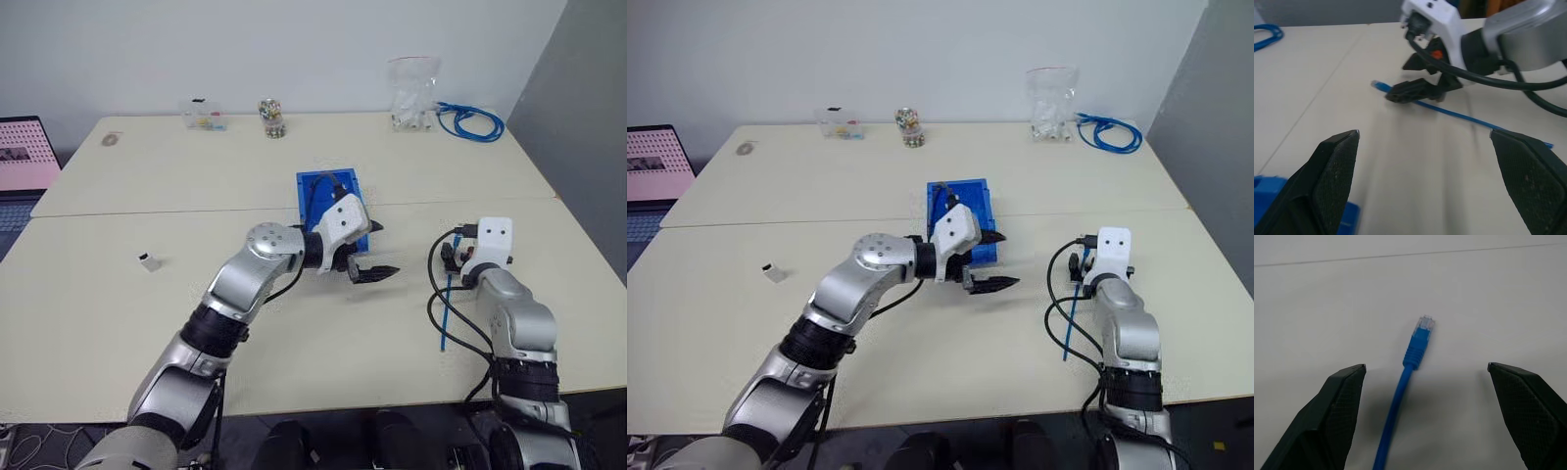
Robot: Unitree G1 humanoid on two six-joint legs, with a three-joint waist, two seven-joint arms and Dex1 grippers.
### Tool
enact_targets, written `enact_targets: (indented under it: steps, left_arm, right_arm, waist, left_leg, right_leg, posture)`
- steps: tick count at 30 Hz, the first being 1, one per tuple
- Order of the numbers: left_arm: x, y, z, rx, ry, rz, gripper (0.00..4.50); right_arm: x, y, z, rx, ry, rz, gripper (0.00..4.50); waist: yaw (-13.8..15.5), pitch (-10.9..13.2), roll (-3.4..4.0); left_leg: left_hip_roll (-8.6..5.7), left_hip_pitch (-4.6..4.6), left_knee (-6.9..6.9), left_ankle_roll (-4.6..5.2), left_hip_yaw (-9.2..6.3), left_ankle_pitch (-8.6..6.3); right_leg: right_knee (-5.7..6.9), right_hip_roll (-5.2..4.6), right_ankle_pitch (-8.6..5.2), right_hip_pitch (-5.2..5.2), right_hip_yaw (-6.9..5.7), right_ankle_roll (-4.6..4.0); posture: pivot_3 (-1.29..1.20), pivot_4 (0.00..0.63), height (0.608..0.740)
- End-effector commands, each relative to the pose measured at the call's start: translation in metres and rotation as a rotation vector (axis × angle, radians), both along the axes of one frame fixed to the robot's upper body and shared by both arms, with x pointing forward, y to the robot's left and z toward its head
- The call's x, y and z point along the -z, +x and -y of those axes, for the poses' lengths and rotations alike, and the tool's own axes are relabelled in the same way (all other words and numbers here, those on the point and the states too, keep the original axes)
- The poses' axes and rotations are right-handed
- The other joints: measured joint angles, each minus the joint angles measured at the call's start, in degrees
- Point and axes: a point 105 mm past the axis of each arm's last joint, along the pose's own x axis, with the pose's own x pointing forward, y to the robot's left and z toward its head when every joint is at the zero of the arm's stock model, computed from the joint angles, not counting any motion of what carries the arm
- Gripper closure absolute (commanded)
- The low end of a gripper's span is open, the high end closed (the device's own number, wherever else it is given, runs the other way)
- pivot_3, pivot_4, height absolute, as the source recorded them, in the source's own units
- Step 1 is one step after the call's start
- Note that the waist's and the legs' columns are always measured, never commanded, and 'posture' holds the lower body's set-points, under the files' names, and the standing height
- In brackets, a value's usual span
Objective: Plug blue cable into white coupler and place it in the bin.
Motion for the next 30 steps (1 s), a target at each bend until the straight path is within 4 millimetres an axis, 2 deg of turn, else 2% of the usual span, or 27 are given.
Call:
enact_targets:
  steps: [1, 4, 9, 13, 21, 24, 26, 28, 30]
  left_arm:
    - [-0.015, 0.008, 0.006, 0.024, -0.013, 0.08, 0.0]
    - [-0.017, 0.011, 0.007, 0.019, -0.02, 0.078, 0.0]
    - [-0.02, 0.01, 0.008, 0.013, -0.041, 0.072, 0.0]
    - [-0.022, 0.014, 0.006, -0.009, -0.048, 0.073, 0.0]
    - [-0.019, 0.009, 0.008, 0.001, -0.038, 0.073, 0.0]
    - [-0.019, 0.009, 0.008, -0.002, -0.037, 0.074, 0.0]
    - [-0.018, 0.01, 0.007, -0.004, -0.036, 0.073, 0.0]
    - [-0.018, 0.009, 0.007, -0.003, -0.036, 0.07, 0.0]
    - [-0.018, 0.008, 0.006, -0.003, -0.037, 0.066, 0.0]
  right_arm:
    - [-0.009, 0.011, 0.002, 0.001, -0.013, 0.042, 0.26]
    - [0.002, 0.015, 0.003, 0.007, -0.021, 0.013, 0.26]
    - [0.014, 0.016, 0.002, 0.05, 0.067, -0.019, 0.26]
    - [0.017, 0.018, -0.001, 0.045, 0.089, -0.015, 0.81]
    - [0.017, 0.022, 0.003, 0.032, 0.018, -0.004, 2.81]
    - [0.012, 0.024, 0.001, -0.027, -0.102, 0.032, 3.5]
    - [0.012, 0.024, -0.003, -0.046, -0.11, 0.038, 3.95]
    - [0.013, 0.023, -0.006, -0.058, -0.108, 0.036, 4.25]
    - [0.013, 0.023, -0.008, -0.078, -0.122, 0.038, 4.31]
  waist:
    - [0.1, 0.0, 0.0]
    - [0.1, 0.0, 0.0]
    - [0.0, 0.0, 0.0]
    - [0.1, 0.0, 0.0]
    - [-0.1, 0.0, 0.0]
    - [-0.1, 0.0, 0.0]
    - [-0.1, 0.0, 0.0]
    - [-0.1, 0.0, 0.0]
    - [-0.1, 0.0, 0.0]
  left_leg:
    - [0.0, 0.01, 0.01, 0.01, -0.02, 0.01]
    - [-0.01, 0.0, 0.02, 0.06, -0.05, 0.03]
    - [-0.01, 0.01, 0.04, 0.06, -0.03, 0.03]
    - [0.0, 0.03, 0.06, 0.09, -0.11, 0.06]
    - [0.02, 0.1, 0.06, 0.18, -0.08, 0.11]
    - [0.01, 0.09, 0.06, 0.18, -0.07, 0.11]
    - [0.0, 0.09, 0.06, 0.19, -0.06, 0.12]
    - [-0.01, 0.08, 0.06, 0.19, -0.06, 0.12]
    - [0.0, 0.09, 0.05, 0.19, -0.06, 0.12]
  right_leg:
    - [0.03, 0.0, 0.0, 0.0, 0.0, 0.0]
    - [0.05, 0.0, 0.01, 0.02, 0.0, -0.01]
    - [0.06, -0.01, 0.02, 0.02, 0.02, 0.0]
    - [0.11, -0.01, 0.04, 0.05, -0.02, -0.02]
    - [0.14, 0.01, 0.08, 0.07, 0.01, -0.04]
    - [0.15, 0.01, 0.08, 0.07, 0.01, -0.04]
    - [0.14, 0.01, 0.08, 0.07, 0.01, -0.04]
    - [0.13, 0.01, 0.08, 0.07, 0.01, -0.04]
    - [0.13, 0.01, 0.08, 0.07, 0.02, -0.04]
  posture:
    - [0.0, 0.15, 0.74]
    - [0.0, 0.15, 0.74]
    - [0.0, 0.15, 0.74]
    - [0.0, 0.15, 0.74]
    - [0.0, 0.15, 0.74]
    - [0.0, 0.15, 0.74]
    - [0.0, 0.15, 0.74]
    - [0.0, 0.15, 0.74]
    - [0.0, 0.15, 0.74]
